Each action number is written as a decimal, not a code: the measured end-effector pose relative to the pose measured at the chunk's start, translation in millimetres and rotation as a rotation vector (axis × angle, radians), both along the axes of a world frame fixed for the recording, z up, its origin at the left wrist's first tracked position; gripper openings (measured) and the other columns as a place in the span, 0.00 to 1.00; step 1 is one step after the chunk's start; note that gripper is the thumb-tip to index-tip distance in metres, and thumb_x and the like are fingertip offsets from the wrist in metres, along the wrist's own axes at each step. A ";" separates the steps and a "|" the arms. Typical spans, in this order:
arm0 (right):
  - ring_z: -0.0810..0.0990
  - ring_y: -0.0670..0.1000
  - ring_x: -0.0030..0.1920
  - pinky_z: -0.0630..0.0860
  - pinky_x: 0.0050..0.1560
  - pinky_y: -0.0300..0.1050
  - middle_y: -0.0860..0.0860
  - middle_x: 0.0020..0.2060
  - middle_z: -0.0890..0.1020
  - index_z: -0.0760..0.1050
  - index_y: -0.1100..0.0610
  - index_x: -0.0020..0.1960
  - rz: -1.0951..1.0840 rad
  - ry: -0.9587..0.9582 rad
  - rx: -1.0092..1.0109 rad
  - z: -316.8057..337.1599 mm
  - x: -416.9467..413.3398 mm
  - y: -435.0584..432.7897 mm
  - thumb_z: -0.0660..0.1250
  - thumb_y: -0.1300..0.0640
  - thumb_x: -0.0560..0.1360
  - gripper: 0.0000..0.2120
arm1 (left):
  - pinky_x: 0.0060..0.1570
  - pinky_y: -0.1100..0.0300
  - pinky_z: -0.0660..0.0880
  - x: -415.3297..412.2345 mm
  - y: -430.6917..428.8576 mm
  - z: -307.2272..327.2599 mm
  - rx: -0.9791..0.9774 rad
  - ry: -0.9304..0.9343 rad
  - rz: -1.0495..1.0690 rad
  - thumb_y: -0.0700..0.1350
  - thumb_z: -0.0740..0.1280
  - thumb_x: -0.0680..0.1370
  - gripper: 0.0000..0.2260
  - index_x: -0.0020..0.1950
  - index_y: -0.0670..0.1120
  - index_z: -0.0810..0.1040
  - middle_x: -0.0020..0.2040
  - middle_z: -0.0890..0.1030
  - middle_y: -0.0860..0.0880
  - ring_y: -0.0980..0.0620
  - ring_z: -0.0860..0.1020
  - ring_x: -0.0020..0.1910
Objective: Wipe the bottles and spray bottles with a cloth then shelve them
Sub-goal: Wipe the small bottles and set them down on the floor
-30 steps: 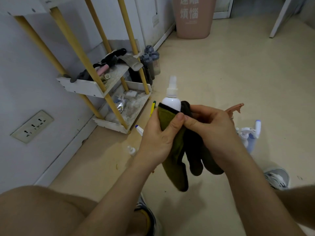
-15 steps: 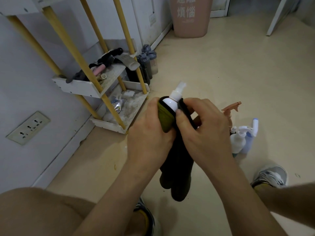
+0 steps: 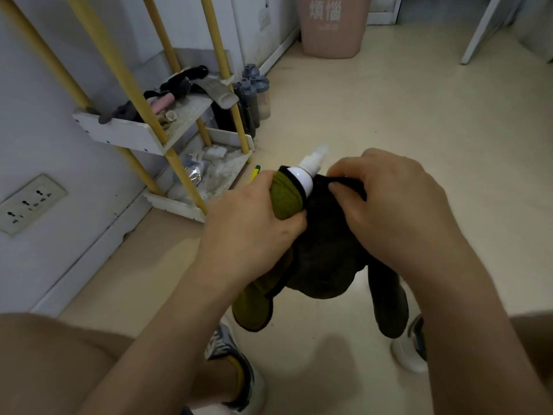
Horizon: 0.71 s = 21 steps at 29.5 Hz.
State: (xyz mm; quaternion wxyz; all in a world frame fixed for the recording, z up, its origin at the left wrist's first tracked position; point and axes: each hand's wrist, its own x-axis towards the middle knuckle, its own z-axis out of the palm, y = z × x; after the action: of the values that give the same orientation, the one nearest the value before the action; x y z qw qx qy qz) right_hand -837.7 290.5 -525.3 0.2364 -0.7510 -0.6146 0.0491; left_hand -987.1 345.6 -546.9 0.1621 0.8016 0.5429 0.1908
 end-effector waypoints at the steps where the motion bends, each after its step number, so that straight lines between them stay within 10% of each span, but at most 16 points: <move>1: 0.75 0.54 0.46 0.66 0.44 0.47 0.49 0.45 0.75 0.79 0.45 0.55 0.013 -0.062 -0.032 1.4 2.0 0.8 0.60 0.52 0.80 0.10 | 0.43 0.54 0.74 0.4 -0.1 -1.8 -0.038 0.003 -0.004 0.60 0.68 0.74 0.21 0.64 0.55 0.71 0.44 0.76 0.55 0.50 0.76 0.44; 11: 0.76 0.54 0.49 0.70 0.50 0.47 0.50 0.46 0.79 0.81 0.50 0.53 0.133 -0.148 -0.022 8.0 -1.4 15.6 0.64 0.57 0.78 0.08 | 0.39 0.51 0.76 2.1 -5.6 -5.5 0.055 0.151 -0.012 0.60 0.65 0.73 0.19 0.60 0.53 0.71 0.40 0.78 0.51 0.46 0.78 0.40; 21: 0.80 0.50 0.49 0.74 0.54 0.41 0.50 0.46 0.84 0.83 0.54 0.51 0.086 0.146 0.157 -7.2 -6.2 24.1 0.68 0.58 0.77 0.06 | 0.27 0.58 0.55 9.9 -15.9 -5.7 0.270 0.417 0.040 0.56 0.61 0.78 0.23 0.70 0.51 0.60 0.39 0.66 0.53 0.48 0.67 0.36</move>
State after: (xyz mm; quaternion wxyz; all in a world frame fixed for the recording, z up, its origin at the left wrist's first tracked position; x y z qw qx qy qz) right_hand -843.8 314.7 -532.5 0.3365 -0.6975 -0.6292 0.0653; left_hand -977.2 329.7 -552.6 -0.0659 0.8272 0.5498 0.0952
